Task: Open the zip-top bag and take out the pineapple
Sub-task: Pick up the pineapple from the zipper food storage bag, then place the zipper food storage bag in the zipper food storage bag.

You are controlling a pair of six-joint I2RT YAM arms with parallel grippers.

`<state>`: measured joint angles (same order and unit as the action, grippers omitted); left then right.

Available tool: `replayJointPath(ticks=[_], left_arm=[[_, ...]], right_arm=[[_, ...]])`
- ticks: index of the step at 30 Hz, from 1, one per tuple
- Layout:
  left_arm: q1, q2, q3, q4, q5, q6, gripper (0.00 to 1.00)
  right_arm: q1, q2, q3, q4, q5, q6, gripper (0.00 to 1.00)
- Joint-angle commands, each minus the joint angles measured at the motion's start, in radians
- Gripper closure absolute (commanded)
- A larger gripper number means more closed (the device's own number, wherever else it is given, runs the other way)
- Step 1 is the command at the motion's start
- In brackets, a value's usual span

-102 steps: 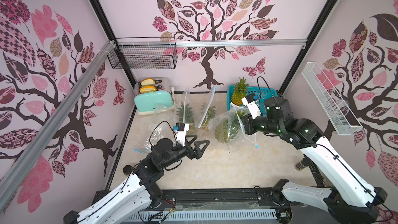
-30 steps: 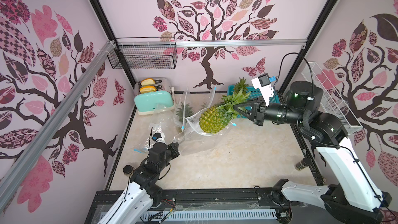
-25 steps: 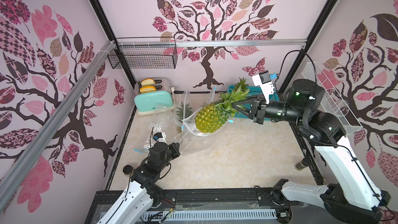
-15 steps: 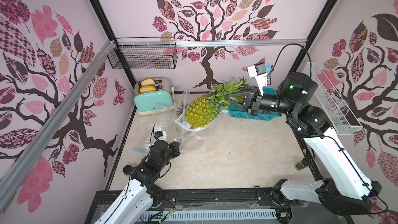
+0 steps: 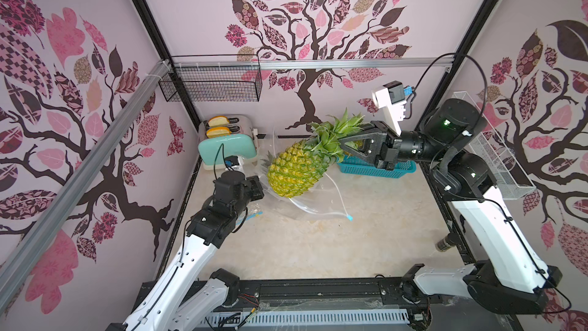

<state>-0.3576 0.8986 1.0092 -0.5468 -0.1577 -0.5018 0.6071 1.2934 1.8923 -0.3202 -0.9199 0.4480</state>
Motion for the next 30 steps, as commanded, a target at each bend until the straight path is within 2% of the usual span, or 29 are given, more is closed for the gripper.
replayJointPath(ticks=[1, 5, 9, 14, 19, 26, 27, 28, 29, 30], left_arm=[[0.110, 0.054, 0.168, -0.031, 0.076, 0.107, 1.00], [0.239, 0.188, 0.400, -0.155, 0.096, 0.215, 1.00], [0.397, 0.260, 0.561, -0.186, 0.227, 0.231, 1.00], [0.434, 0.334, 0.732, -0.250, 0.204, 0.294, 1.00], [0.488, 0.385, 0.831, -0.257, 0.193, 0.322, 1.00], [0.713, 0.537, 1.002, -0.272, 0.348, 0.249, 1.00], [0.752, 0.568, 1.021, -0.281, 0.384, 0.225, 0.97], [0.782, 0.596, 1.034, -0.289, 0.405, 0.212, 0.89], [0.806, 0.627, 1.052, -0.306, 0.409, 0.204, 0.72], [0.821, 0.657, 1.073, -0.332, 0.397, 0.206, 0.45]], right_arm=[[-0.003, -0.008, 0.083, -0.020, -0.024, -0.066, 1.00], [-0.003, -0.001, 0.134, -0.164, 0.030, -0.180, 1.00], [-0.003, 0.009, 0.160, -0.301, 0.152, -0.282, 1.00], [-0.003, 0.019, 0.137, -0.403, 0.331, -0.372, 1.00], [-0.003, 0.025, 0.107, -0.466, 0.491, -0.438, 1.00], [-0.003, 0.021, 0.102, -0.517, 0.697, -0.488, 1.00], [-0.003, 0.020, 0.094, -0.518, 0.734, -0.493, 1.00], [-0.004, 0.019, 0.085, -0.519, 0.761, -0.496, 1.00], [-0.004, 0.019, 0.076, -0.521, 0.784, -0.502, 1.00], [-0.003, 0.019, 0.068, -0.522, 0.804, -0.505, 1.00]])
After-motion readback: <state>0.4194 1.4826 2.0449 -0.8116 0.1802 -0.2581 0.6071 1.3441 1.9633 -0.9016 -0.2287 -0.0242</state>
